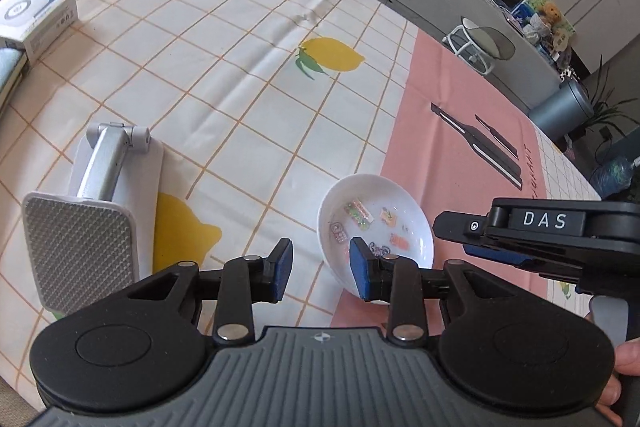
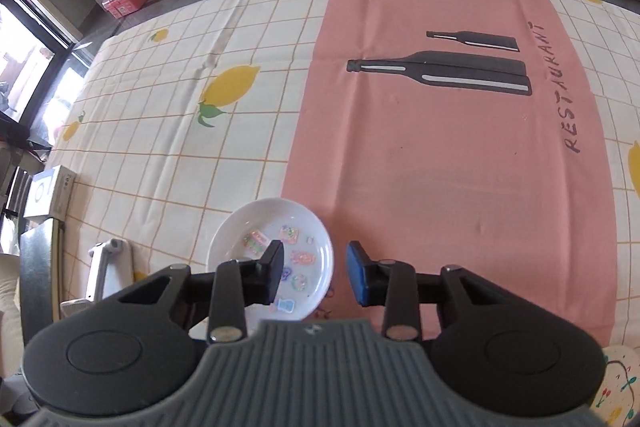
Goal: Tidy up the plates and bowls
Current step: 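Close both tools on the sticker dish rim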
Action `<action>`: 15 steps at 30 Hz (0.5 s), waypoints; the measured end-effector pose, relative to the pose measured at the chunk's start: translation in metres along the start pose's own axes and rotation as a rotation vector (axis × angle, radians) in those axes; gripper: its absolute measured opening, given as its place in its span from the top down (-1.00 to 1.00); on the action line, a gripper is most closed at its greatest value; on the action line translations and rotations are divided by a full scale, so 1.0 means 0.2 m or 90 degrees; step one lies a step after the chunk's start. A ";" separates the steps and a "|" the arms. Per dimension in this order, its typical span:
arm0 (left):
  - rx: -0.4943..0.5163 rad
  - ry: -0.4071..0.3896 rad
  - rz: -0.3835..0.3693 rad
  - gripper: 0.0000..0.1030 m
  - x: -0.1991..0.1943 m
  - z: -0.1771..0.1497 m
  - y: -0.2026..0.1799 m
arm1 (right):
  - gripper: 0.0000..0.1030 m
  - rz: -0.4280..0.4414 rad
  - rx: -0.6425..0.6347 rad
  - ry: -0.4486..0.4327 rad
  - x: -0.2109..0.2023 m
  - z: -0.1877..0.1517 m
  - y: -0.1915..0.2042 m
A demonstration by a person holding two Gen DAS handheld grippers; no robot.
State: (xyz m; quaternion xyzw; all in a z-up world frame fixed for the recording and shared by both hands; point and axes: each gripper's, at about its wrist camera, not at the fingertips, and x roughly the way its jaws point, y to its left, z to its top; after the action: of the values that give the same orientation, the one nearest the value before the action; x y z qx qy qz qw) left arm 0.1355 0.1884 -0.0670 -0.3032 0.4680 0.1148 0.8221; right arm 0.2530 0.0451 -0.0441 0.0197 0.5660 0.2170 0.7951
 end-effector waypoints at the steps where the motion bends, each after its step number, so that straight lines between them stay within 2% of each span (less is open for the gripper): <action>1: -0.018 0.008 -0.017 0.33 0.02 0.01 0.02 | 0.32 -0.010 -0.006 0.001 0.03 0.01 0.00; 4: -0.049 0.028 -0.046 0.34 0.06 0.02 0.06 | 0.35 -0.030 -0.026 0.015 0.10 0.02 0.02; 5: -0.053 0.036 -0.046 0.36 0.08 0.02 0.07 | 0.44 -0.031 -0.028 0.019 0.12 0.02 0.02; 7: -0.062 0.044 -0.044 0.53 0.10 0.02 0.08 | 0.53 -0.025 -0.032 0.031 0.16 0.01 0.01; 9: -0.056 0.040 -0.047 0.54 0.10 0.01 0.07 | 0.65 -0.021 -0.036 0.046 0.20 0.00 0.02; 11: -0.044 0.040 -0.045 0.66 0.10 0.00 0.05 | 0.72 -0.020 -0.056 0.036 0.20 -0.01 0.04; 12: -0.039 0.039 -0.039 0.78 0.10 0.00 0.05 | 0.73 -0.015 -0.058 0.038 0.20 -0.01 0.04; 15: -0.030 0.029 -0.033 0.82 0.10 -0.01 0.04 | 0.82 -0.019 -0.049 0.037 0.19 -0.02 0.03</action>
State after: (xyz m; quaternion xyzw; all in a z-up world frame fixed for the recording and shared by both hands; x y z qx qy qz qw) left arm 0.1407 0.1916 -0.0869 -0.3372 0.4754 0.0973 0.8067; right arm 0.2578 0.0648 -0.0778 -0.0257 0.5800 0.2276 0.7817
